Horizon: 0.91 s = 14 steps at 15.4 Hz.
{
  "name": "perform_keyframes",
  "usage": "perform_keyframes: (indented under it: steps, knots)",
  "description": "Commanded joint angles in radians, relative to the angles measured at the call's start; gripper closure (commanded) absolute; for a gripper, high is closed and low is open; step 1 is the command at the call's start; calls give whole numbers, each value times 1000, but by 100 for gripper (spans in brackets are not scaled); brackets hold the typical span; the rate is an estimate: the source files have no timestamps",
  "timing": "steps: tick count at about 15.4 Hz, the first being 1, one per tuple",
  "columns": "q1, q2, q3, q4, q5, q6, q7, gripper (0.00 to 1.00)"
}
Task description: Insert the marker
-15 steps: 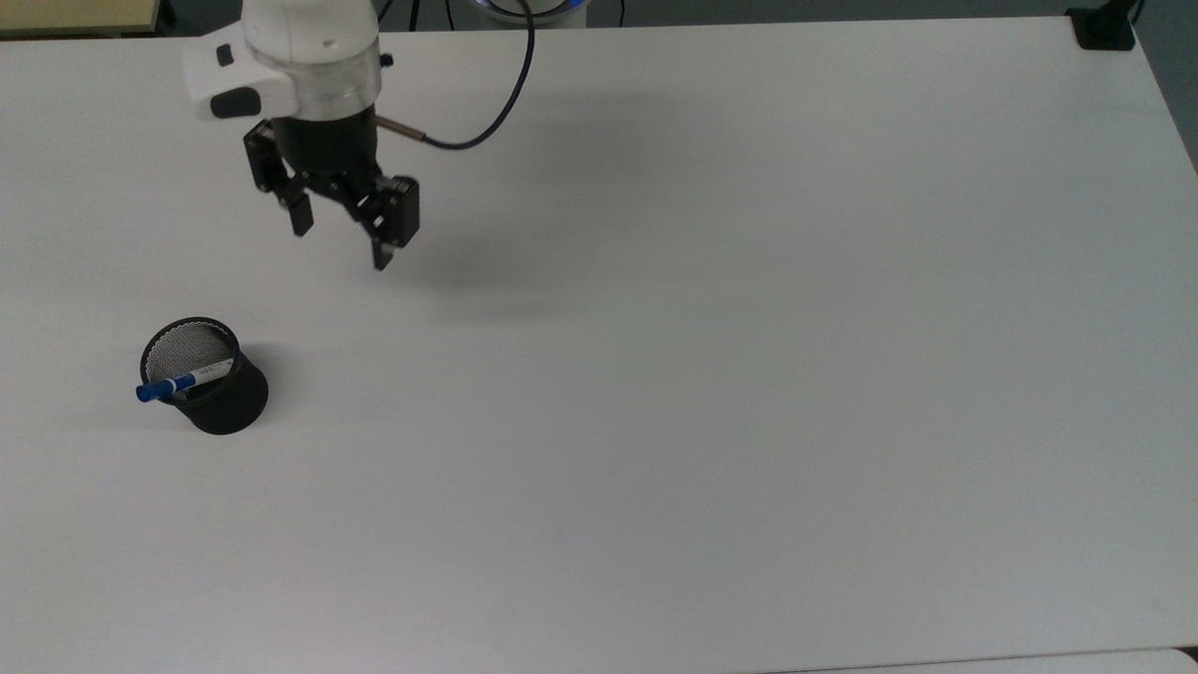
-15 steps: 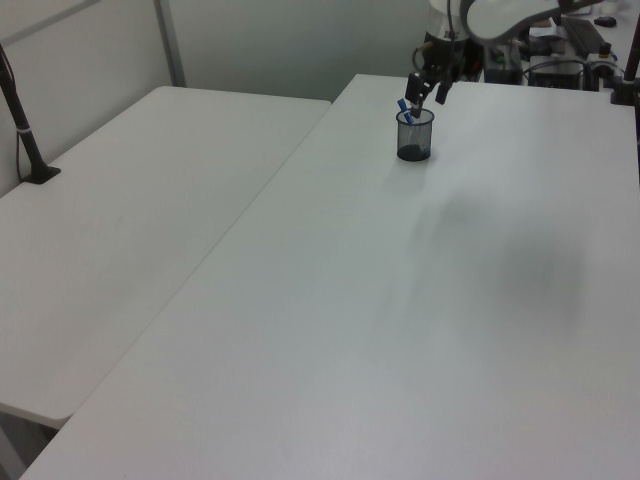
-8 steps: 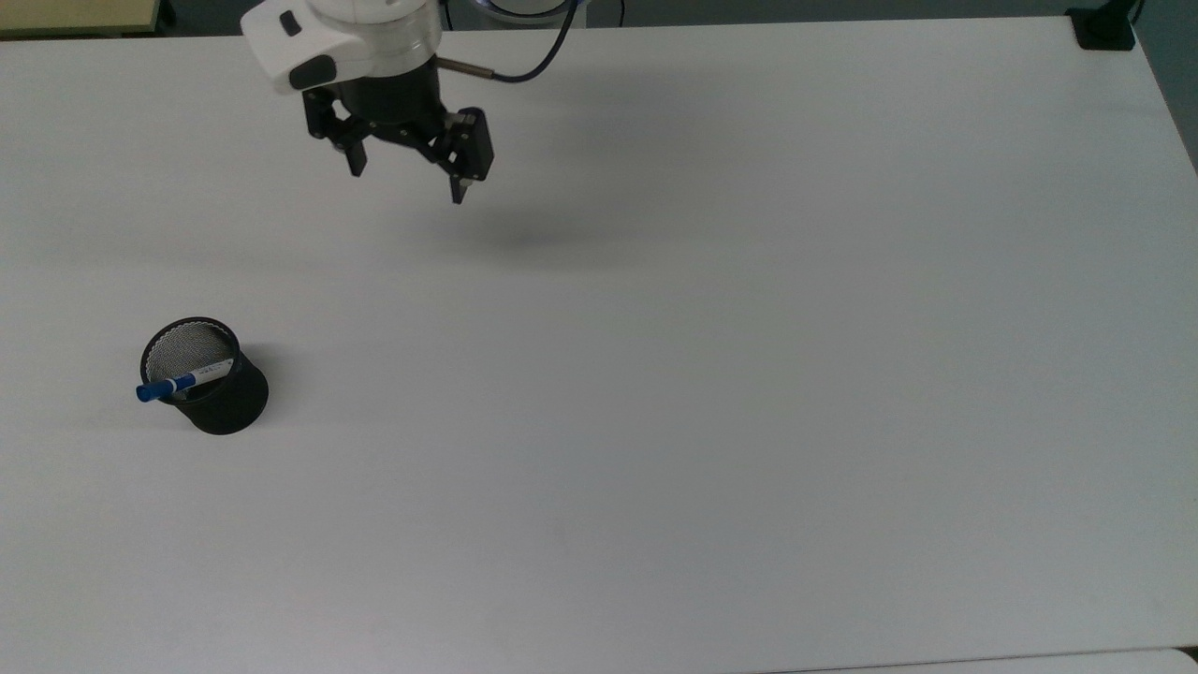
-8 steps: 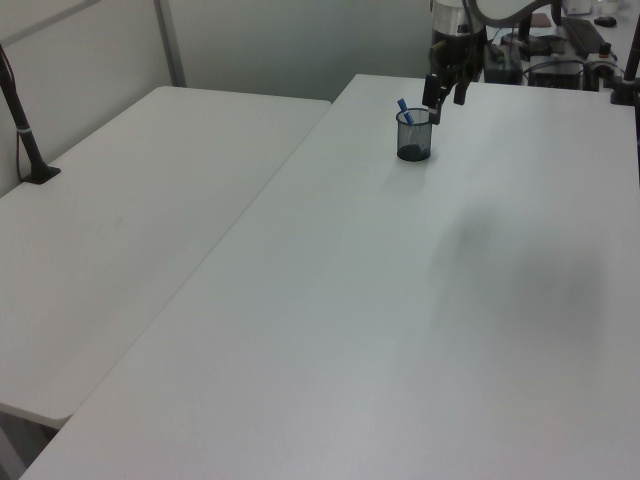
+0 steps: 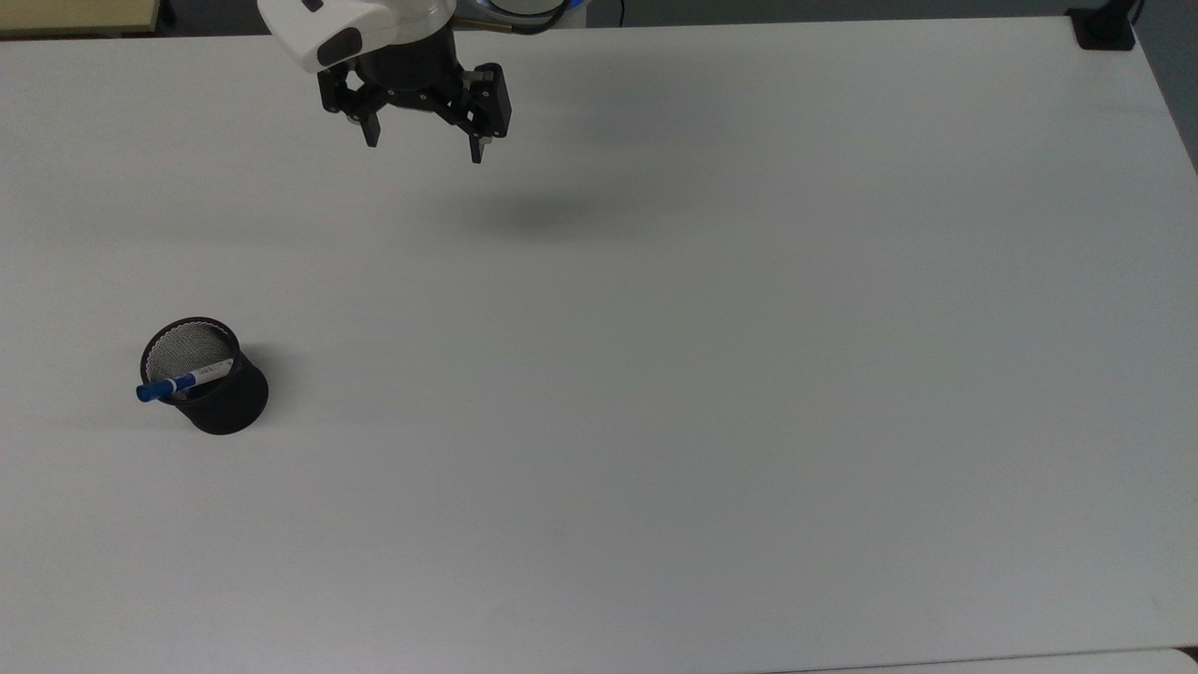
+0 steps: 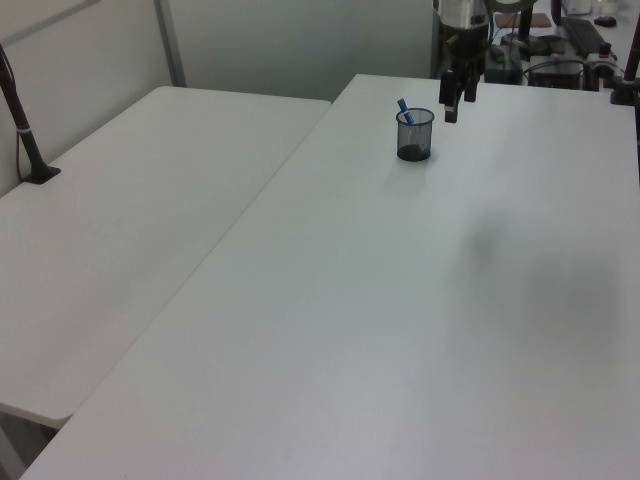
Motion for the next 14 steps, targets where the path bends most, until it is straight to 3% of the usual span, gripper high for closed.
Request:
perform_keyframes:
  steps: [1,3,14]
  knots:
    - [-1,-29,-11,-17,33,-58,-128,0]
    - [-6,-30,-17,2,70,-111,-149,0]
    - [2,-39,-17,3,71,-138,-79,0]
